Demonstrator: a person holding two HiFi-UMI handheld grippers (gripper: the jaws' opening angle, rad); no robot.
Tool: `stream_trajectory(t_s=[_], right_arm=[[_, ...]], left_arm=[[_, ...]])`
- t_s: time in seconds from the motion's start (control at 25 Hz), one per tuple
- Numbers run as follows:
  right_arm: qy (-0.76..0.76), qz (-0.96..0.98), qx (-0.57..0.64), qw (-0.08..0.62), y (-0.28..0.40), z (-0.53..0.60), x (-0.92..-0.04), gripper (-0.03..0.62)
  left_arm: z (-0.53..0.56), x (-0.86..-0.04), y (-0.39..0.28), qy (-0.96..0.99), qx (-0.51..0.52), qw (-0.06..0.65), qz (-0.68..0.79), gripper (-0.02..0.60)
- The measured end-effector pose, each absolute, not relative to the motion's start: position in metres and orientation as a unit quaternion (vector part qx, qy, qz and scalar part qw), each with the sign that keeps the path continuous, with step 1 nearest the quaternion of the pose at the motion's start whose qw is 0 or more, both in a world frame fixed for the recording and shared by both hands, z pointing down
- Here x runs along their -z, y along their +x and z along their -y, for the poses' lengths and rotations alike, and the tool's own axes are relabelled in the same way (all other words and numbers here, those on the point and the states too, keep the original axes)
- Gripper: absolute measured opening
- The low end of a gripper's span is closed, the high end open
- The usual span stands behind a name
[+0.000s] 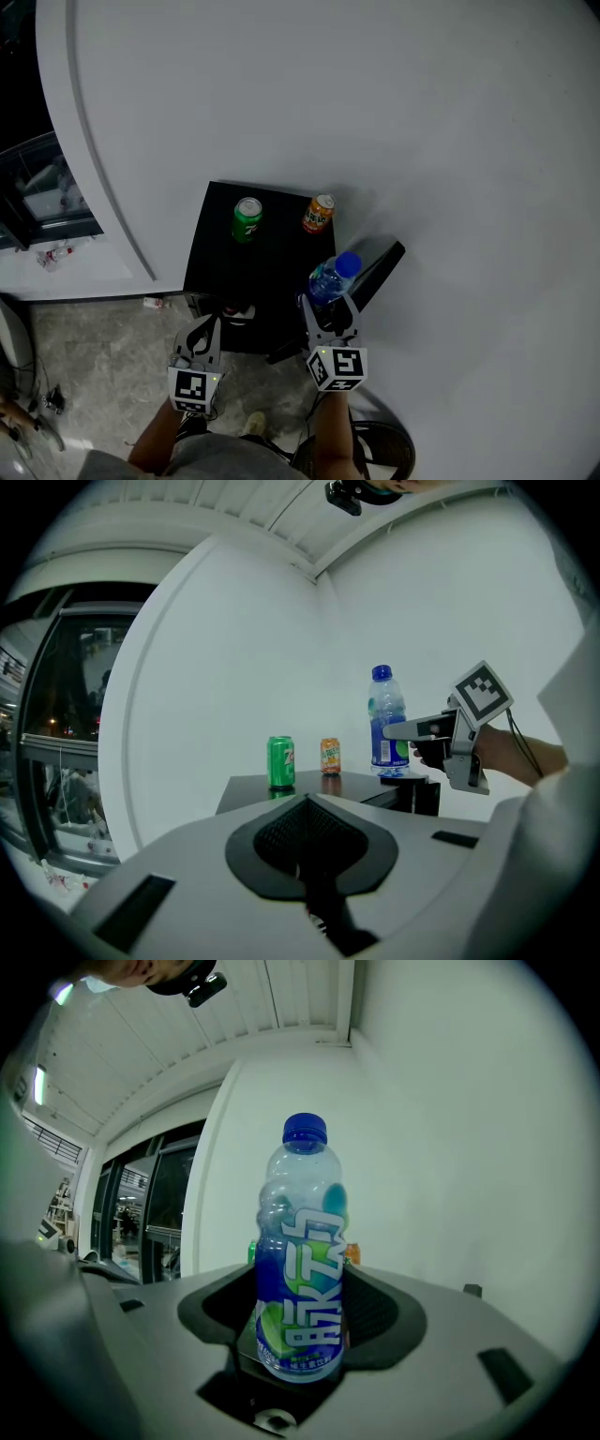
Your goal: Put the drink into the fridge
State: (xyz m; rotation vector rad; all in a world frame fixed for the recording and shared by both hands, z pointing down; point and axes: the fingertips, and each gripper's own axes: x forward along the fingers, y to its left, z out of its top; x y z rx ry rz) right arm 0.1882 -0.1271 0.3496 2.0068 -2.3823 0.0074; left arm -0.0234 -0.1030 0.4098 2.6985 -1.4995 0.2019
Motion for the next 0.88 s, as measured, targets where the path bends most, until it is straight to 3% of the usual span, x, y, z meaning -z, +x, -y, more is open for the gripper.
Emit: stream_trajectory(t_s=[0.88], right_arm=[[0.633,0.774,-0.015,0.023,0.172,0.025,-0.393,0.293]], left_arm=[[0.064,-0.413,0.000,0.890,-0.063,0.007,0.451,0.005]])
